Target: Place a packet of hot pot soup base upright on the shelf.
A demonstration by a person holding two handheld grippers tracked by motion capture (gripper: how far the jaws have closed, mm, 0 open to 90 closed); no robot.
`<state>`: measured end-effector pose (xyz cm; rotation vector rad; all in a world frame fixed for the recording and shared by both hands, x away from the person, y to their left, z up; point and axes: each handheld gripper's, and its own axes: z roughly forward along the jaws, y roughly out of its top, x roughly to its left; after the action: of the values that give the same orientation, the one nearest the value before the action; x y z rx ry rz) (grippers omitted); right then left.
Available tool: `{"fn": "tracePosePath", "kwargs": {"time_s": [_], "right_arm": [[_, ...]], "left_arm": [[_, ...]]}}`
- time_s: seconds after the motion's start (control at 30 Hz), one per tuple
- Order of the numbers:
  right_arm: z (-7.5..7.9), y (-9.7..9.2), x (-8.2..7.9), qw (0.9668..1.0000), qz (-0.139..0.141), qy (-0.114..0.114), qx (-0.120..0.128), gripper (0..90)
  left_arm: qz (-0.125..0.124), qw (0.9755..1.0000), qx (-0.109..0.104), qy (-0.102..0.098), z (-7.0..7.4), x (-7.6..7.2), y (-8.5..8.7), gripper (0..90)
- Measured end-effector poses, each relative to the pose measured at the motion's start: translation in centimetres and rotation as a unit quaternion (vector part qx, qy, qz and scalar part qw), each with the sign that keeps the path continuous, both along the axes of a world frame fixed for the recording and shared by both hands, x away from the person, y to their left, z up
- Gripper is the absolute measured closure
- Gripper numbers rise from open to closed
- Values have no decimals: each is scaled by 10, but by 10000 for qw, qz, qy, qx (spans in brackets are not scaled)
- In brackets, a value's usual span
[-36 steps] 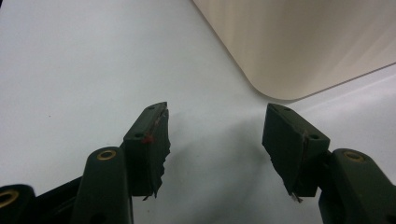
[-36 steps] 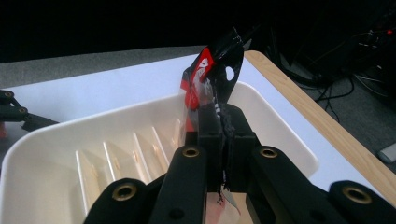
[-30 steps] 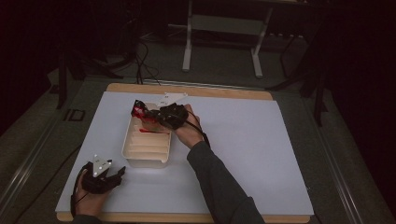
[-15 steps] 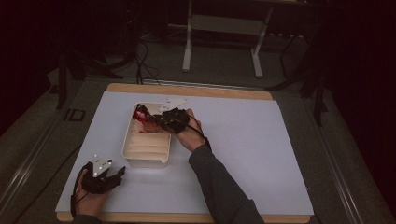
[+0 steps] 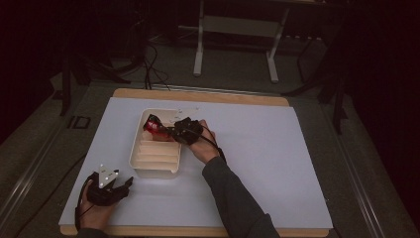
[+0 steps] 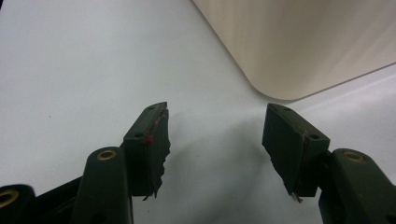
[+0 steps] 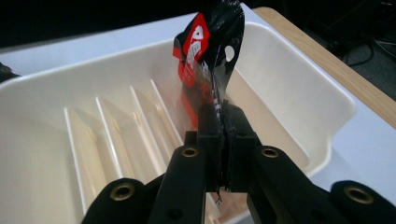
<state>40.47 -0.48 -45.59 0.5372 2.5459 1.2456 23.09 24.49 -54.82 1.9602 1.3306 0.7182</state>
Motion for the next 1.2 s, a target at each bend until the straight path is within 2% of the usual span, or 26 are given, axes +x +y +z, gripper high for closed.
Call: {"fn": "tracePosePath", "kwargs": {"time_s": [0.13,0.2,0.37,0.47,0.57,0.77,1.0,1.13,1.2], "right_arm": [[1,1,0,10000,-20,-6,-61,829],[3,1,0,10000,-10,69,-7,792],[8,-2,0,9999,-29,88,68,644],[12,-5,-2,9999,-16,120,111,578],[15,-8,-3,9999,15,149,52,541],[23,-16,-6,9996,91,246,133,556],[32,-25,-8,9992,-132,281,258,527],[35,-31,-10,9994,-155,216,217,510],[36,-34,-12,9997,-115,192,113,501]], "left_arm": [[-4,10000,4,1,0,0,0,410],[-5,10000,-3,6,0,0,0,410],[-5,10000,0,6,0,0,0,411],[-4,10000,-2,1,0,0,0,410],[0,10000,-6,-3,0,0,0,410],[5,10000,-5,3,0,0,0,410],[11,10000,-12,-5,0,0,0,410],[22,10000,-29,-9,0,0,0,411],[16,10000,-19,8,0,0,1,410]]}}
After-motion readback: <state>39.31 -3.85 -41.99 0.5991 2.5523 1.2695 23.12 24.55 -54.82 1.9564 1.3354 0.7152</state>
